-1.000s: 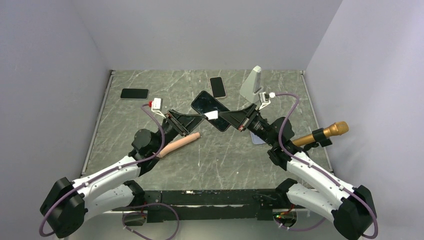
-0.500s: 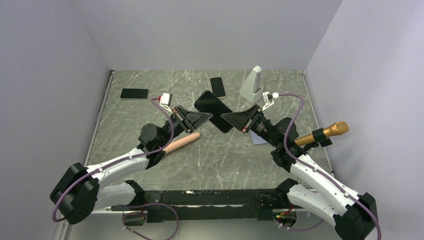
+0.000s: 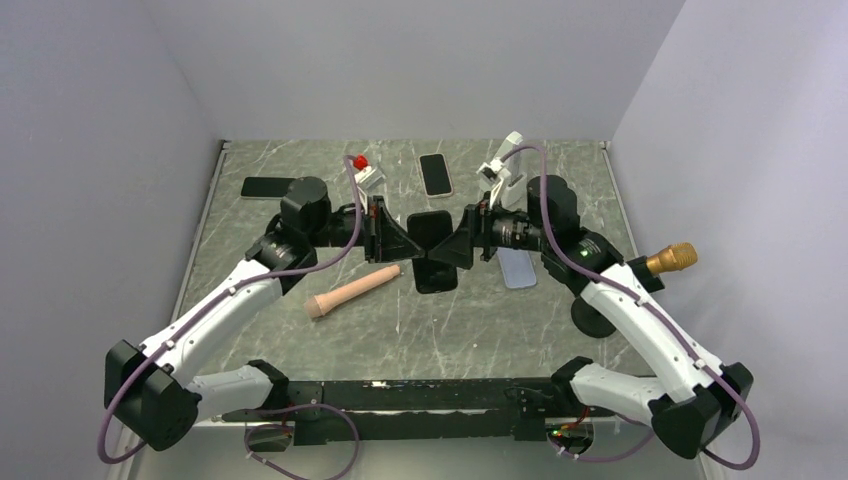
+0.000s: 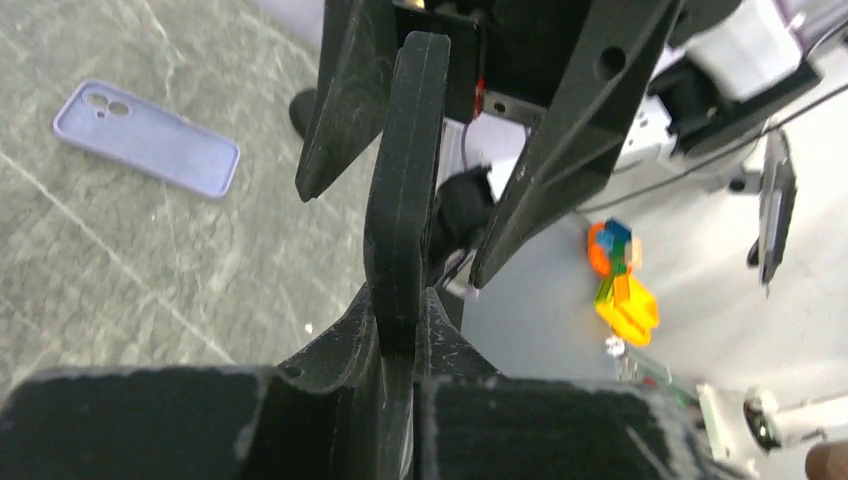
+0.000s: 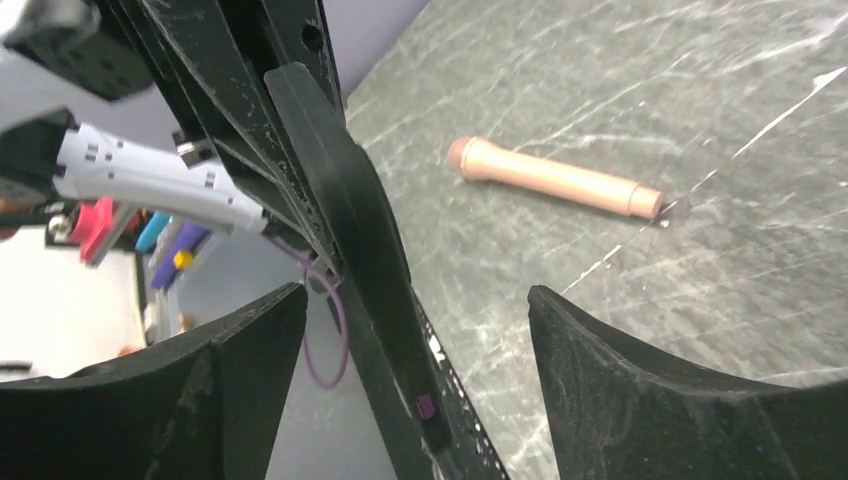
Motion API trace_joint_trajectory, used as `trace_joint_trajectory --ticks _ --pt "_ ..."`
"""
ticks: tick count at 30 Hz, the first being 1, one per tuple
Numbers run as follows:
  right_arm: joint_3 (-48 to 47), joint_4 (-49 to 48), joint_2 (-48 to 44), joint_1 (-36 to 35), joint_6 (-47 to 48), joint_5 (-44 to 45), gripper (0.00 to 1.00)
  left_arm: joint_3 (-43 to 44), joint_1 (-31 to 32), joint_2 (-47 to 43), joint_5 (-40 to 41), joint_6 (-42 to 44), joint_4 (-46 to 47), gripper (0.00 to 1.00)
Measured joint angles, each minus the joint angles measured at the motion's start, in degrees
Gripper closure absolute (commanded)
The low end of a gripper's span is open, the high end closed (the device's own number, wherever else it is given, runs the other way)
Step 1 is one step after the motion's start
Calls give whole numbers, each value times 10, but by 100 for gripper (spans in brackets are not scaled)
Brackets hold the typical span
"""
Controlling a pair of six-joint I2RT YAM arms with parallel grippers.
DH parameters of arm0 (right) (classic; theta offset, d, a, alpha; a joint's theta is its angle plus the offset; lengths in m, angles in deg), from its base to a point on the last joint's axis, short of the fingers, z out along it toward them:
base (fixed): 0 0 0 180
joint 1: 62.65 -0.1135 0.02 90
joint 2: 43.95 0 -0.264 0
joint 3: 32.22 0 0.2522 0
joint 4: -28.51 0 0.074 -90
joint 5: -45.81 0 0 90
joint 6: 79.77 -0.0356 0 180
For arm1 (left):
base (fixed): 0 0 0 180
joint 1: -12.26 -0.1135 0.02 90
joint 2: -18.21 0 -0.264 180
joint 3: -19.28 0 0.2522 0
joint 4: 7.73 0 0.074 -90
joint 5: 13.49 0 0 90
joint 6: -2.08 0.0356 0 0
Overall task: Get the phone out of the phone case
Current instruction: Pick up the phone at the center of the board, then remove the phone case from the phone.
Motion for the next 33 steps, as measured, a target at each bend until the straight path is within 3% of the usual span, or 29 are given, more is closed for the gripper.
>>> trace_joint_trajectory --ticks 4,8,25,30,33 --pt "-23 37 37 12 46 -103 42 51 -16 18 -63 124 -176 100" --pt "-46 51 48 12 69 -138 56 56 -20 25 -83 161 -229 100" --pt "-46 -32 100 12 42 -219 63 64 -21 33 -121 168 -251 100" --pt "-34 -49 112 9 37 -228 75 64 -21 33 -122 161 -244 100" --pt "-30 -68 123 9 28 -242 78 64 -21 33 -122 157 -238 100"
